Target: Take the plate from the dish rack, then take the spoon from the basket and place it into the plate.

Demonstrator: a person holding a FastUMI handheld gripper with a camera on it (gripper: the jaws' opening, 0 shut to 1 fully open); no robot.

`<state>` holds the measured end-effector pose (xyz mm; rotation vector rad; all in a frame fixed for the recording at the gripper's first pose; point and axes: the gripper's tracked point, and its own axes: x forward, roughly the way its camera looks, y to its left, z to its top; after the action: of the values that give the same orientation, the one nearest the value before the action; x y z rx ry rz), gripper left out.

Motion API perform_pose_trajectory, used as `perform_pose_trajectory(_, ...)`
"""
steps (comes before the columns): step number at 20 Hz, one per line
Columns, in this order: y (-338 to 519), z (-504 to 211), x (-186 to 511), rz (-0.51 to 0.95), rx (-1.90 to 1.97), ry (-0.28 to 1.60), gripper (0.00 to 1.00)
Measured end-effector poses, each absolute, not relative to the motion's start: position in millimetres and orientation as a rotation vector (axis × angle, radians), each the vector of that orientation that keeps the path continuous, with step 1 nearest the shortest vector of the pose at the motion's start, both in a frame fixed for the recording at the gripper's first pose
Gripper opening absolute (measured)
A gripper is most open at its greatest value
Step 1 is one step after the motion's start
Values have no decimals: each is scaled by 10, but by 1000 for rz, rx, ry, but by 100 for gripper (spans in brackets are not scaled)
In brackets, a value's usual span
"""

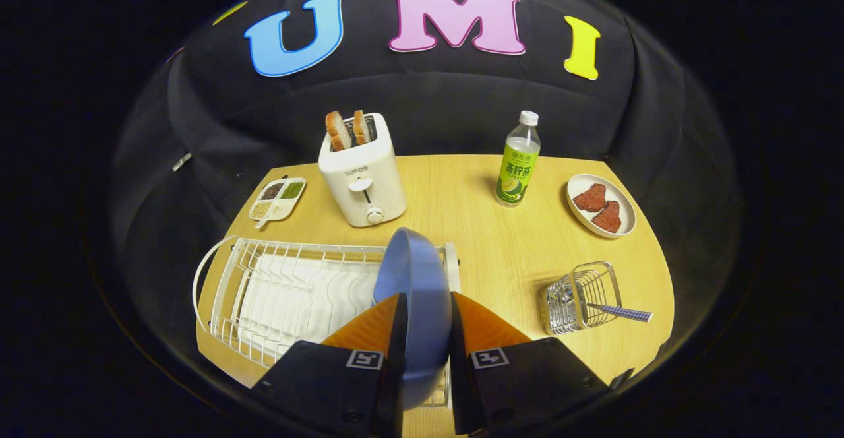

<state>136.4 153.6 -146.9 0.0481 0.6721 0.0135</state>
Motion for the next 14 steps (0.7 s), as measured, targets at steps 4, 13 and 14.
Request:
perform_pose_trajectory(4, 1567, -1296, 1358, -22, 25, 623, 29)
perform_pose_trajectory(13, 1494, -1016, 1328, -72, 31, 573, 24)
perform_pose_trajectory(14, 1492, -1056, 1331, -64, 43, 582, 23)
